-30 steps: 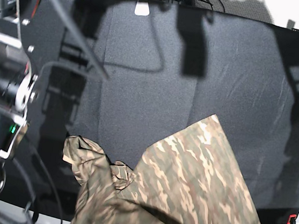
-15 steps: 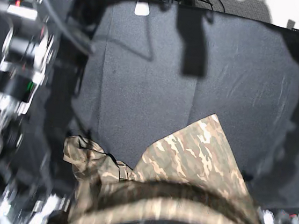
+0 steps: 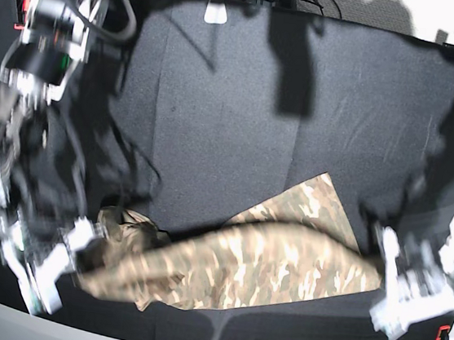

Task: Layout the t-shirt on the table in an organized manner, then fold the t-shirt properly
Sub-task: 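Lower the t-shirt flat onto the table, dragging it toward the grippers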

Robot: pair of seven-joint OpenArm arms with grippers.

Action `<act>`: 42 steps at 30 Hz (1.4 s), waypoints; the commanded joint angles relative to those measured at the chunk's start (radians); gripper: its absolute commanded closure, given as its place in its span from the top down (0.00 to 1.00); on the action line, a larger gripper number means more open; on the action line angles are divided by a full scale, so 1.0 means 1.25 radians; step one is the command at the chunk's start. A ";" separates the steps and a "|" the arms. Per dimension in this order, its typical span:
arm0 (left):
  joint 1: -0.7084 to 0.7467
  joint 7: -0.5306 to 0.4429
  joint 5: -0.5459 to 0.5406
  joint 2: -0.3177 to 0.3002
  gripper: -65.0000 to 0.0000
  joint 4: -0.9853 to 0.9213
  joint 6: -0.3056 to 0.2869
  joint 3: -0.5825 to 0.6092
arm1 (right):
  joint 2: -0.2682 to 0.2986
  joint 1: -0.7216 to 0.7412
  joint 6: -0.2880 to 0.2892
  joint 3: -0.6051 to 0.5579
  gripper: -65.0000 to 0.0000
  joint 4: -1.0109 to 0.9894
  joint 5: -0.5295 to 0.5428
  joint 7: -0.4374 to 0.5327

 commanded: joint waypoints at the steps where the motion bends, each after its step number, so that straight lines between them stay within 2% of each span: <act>1: 0.002 -0.007 0.012 -0.009 0.00 0.026 0.009 -0.010 | 0.007 0.003 0.004 0.011 0.00 0.022 0.018 0.010; 14: 0.296 0.006 0.113 -0.013 0.00 0.164 0.034 -0.010 | 0.009 -0.285 0.024 0.168 0.00 0.103 0.029 -0.006; 23: 0.436 0.004 0.144 -0.116 0.00 0.164 0.050 -0.010 | 0.040 -0.444 0.029 0.273 0.00 0.186 0.029 -0.010; 27: 0.507 -0.019 0.143 -0.124 0.00 0.164 0.049 -0.010 | 0.039 -0.511 0.029 0.315 0.00 0.212 0.029 -0.010; 37: 0.620 -0.020 0.144 -0.125 0.00 0.168 0.049 -0.010 | 0.023 -0.639 0.029 0.330 0.00 0.215 0.025 -0.009; 42: 0.669 -0.018 0.199 -0.127 0.00 0.168 0.049 -0.010 | 0.009 -0.669 0.030 0.330 0.00 0.215 0.022 -0.009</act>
